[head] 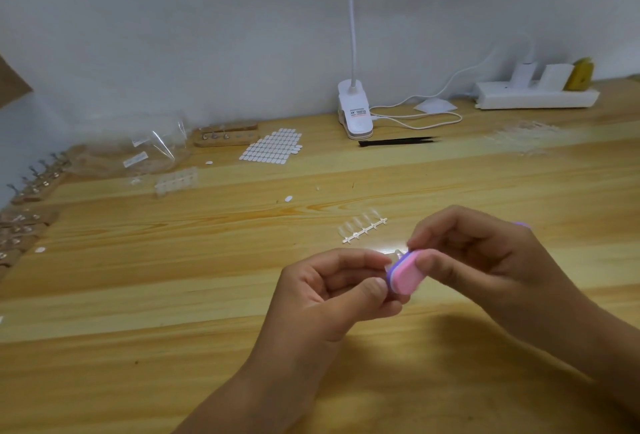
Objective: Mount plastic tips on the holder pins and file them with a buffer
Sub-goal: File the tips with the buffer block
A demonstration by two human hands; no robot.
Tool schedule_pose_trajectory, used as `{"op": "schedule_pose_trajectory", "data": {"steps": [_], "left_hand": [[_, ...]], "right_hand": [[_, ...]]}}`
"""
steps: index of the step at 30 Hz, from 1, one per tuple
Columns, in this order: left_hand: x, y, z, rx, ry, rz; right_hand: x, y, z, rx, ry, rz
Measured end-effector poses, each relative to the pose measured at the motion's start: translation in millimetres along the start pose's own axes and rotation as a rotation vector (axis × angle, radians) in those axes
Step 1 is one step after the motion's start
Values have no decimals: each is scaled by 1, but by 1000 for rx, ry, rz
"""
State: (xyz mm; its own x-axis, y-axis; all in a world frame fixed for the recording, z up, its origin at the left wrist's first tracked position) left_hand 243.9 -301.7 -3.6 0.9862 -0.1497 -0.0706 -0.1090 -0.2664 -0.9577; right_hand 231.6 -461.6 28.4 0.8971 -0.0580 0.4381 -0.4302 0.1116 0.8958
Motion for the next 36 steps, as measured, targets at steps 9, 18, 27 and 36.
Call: {"op": "schedule_pose_trajectory", "data": {"steps": [9,18,27,36], "left_hand": [[-1,-3,-1,-1,4,-31],[-1,-4,0,14,13,-55],[-2,-4,-2,49,24,-74],[-2,-7,-2,123,10,-131]], "right_hand": [[0,2,2,-18,-11,36],[0,8,3,-65,-43,80],[-3,10,-2,-136,-21,148],[-5,10,-3,-142,-18,144]]}}
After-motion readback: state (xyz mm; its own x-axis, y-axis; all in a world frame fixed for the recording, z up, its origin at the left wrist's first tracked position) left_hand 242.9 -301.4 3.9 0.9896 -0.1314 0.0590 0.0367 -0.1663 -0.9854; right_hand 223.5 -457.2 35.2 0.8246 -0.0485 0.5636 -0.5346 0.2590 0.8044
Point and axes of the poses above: each hand's wrist, its own x-axis towards the middle knuckle, its own z-axis out of the back of the hand, y = z × x, the point moved 7 cm from there along x, towards the middle knuckle, and after that the axes turned 14 degrees about -y, right-handed, at the moved point
